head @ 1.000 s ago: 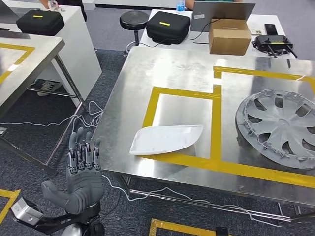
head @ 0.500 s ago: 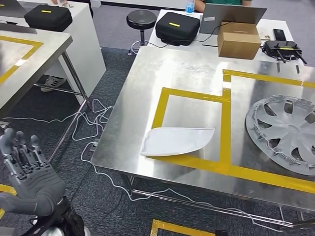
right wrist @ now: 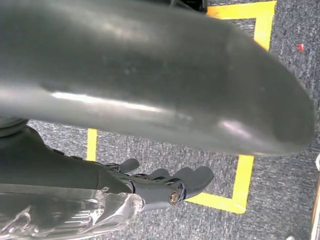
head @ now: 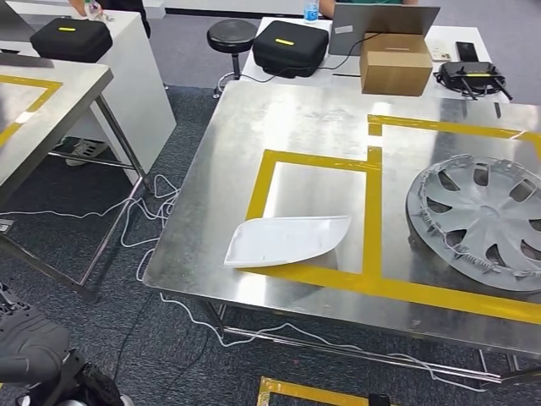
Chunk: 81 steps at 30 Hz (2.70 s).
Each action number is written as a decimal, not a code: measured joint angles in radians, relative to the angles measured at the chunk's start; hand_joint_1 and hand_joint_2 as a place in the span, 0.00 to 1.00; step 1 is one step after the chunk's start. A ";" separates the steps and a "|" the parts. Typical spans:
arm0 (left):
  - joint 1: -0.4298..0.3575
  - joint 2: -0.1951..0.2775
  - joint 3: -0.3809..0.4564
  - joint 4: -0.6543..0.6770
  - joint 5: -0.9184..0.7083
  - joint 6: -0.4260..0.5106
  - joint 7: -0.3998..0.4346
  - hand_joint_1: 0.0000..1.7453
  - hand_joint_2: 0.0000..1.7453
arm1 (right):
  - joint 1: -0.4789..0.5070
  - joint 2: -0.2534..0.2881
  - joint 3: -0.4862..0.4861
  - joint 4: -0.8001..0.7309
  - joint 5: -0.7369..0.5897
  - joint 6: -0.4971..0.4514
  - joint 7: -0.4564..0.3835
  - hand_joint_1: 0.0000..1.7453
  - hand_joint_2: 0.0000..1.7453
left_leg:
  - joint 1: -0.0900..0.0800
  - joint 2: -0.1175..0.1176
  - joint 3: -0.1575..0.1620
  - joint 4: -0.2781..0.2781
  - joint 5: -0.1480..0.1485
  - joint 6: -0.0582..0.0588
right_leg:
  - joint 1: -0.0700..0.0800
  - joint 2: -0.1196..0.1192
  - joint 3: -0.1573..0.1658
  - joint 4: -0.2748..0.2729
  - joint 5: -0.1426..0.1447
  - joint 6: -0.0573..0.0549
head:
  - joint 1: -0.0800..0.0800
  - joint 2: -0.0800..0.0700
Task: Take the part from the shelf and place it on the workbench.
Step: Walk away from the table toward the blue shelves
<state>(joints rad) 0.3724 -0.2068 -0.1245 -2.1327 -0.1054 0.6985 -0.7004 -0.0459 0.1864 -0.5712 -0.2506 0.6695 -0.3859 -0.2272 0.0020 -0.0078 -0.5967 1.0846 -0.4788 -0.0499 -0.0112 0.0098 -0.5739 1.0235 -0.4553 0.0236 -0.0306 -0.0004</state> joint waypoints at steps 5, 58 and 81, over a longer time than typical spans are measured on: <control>0.004 -0.046 0.086 0.029 0.011 0.000 0.000 0.00 0.50 | 0.000 0.000 0.000 0.000 0.010 -0.001 -0.001 0.00 0.00 | -0.001 -0.003 0.040 -0.094 0.023 0.031 | 0.003 0.001 -0.002 -0.004 0.001 0.028 | 0.000 0.000; -0.172 -0.096 0.783 0.789 -0.017 0.002 0.009 0.00 1.00 | -0.004 0.014 -0.055 0.001 0.071 -0.001 0.012 0.00 0.00 | 0.008 0.001 -0.085 0.180 -0.098 -0.011 | 0.002 -0.004 0.004 -0.010 0.002 -0.011 | 0.004 0.000; -0.449 -0.136 1.524 1.310 -0.583 0.002 0.003 0.00 1.00 | -0.019 0.015 -0.075 0.003 0.087 0.001 0.046 0.00 0.00 | 0.003 -0.002 0.047 -0.101 0.027 0.015 | 0.009 0.001 0.008 -0.007 -0.001 0.010 | 0.014 0.000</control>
<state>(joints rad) -0.0769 -0.3428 1.3999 -0.8229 -0.6880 0.7008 -0.6973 -0.0650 0.2016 -0.6464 -0.2474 0.7564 -0.3848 -0.1816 0.0054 -0.0093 -0.5493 0.9833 -0.4518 -0.0347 -0.0027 0.0108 -0.5659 1.0160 -0.4568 0.0339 -0.0168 -0.0004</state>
